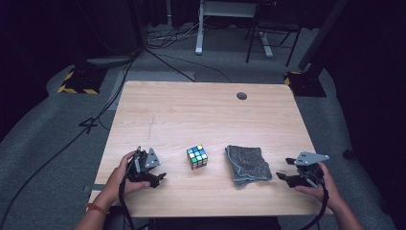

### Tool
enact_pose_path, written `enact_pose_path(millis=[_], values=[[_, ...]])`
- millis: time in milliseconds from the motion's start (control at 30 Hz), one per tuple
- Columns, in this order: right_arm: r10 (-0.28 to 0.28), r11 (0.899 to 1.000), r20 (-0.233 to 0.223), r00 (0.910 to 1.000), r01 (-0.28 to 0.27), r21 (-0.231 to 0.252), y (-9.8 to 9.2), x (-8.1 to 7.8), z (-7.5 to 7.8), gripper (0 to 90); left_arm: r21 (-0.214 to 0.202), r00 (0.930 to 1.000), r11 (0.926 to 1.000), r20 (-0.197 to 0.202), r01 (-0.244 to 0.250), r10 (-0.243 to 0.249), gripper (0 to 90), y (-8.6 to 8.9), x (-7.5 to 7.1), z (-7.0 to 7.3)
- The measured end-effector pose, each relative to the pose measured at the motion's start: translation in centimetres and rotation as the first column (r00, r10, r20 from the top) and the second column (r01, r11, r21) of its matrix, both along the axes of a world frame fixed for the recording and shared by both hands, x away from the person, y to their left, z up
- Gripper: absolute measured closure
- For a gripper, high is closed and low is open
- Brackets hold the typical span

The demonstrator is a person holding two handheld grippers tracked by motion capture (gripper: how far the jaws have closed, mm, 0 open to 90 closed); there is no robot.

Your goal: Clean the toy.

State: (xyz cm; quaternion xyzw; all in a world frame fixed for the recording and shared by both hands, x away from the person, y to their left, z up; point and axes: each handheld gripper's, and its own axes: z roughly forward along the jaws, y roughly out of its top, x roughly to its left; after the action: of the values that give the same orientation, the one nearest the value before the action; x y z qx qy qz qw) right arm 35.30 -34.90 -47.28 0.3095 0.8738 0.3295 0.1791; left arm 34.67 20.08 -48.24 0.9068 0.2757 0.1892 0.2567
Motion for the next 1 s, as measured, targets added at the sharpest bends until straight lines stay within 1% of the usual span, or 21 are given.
enact_pose_path(millis=[33,67,100,200,233,333,367,433,500,533,600,1000], values=[[-0.012,1.0,-0.002,0.9999,0.012,0.008,-0.4,0.0,-0.2,28.8,0.004,1.0,1.0,-0.008,-0.004,0.004,17.1,0.2,0.1,-0.3],[-0.03,0.999,-0.008,0.9995,0.03,0.017,-0.9,-0.1,-0.5,28.8,-0.004,0.9999,1.0,-0.013,-0.007,0.007,16.8,0.4,0.2,-0.4],[-0.04,0.999,-0.009,0.9992,0.04,0.018,-1.2,-0.1,-0.7,28.8,-0.022,0.9995,0.9996,-0.025,-0.02,0.02,16.5,0.7,0.3,-0.4],[-0.078,0.996,-0.022,0.9967,0.078,0.035,-2.5,-0.3,-1.4,28.8,-0.048,0.9987,0.9982,-0.039,-0.035,0.033,16.5,1.3,0.4,-0.6],[-0.088,0.995,-0.023,0.9959,0.089,0.04,-2.7,-0.3,-1.6,28.7,-0.068,0.9983,0.9969,-0.047,-0.039,0.036,16.6,1.5,0.4,-0.7],[-0.115,0.991,-0.038,0.9927,0.117,0.064,-3.6,-0.6,-2.3,27.7,-0.13,0.9945,0.9893,-0.089,-0.067,0.055,16.5,2.3,0.5,-1.1],[-0.122,0.989,-0.039,0.9917,0.125,0.084,-3.8,-0.6,-2.5,27.5,-0.144,0.9936,0.9867,-0.094,-0.076,0.063,16.5,2.5,0.6,-1.2],[-0.137,0.983,-0.041,0.9897,0.141,0.114,-4.2,-0.7,-2.8,26.9,-0.192,0.9891,0.9762,-0.124,-0.102,0.079,16.4,2.9,0.6,-1.6],[-0.147,0.98,-0.028,0.9887,0.15,0.133,-4.5,-0.9,-3.0,26.5,-0.225,0.9923,0.9703,-0.104,-0.089,0.067,15.8,3.3,0.5,-1.9],[-0.154,0.979,-0.025,0.9877,0.156,0.13,-4.4,-0.9,-3.0,24.6,-0.238,0.9936,0.9678,-0.096,-0.082,0.06,15.6,3.4,0.5,-2.1],[-0.166,0.978,-0.028,0.9858,0.168,0.125,-4.5,-0.9,-3.0,23.1,-0.244,0.994,0.9664,-0.09,-0.082,0.062,15.5,3.5,0.4,-2.1],[-0.166,0.978,-0.028,0.9858,0.168,0.125,-4.5,-0.9,-3.0,23.1,-0.242,0.9934,0.9659,-0.09,-0.091,0.071,15.4,3.4,0.4,-2.1]])
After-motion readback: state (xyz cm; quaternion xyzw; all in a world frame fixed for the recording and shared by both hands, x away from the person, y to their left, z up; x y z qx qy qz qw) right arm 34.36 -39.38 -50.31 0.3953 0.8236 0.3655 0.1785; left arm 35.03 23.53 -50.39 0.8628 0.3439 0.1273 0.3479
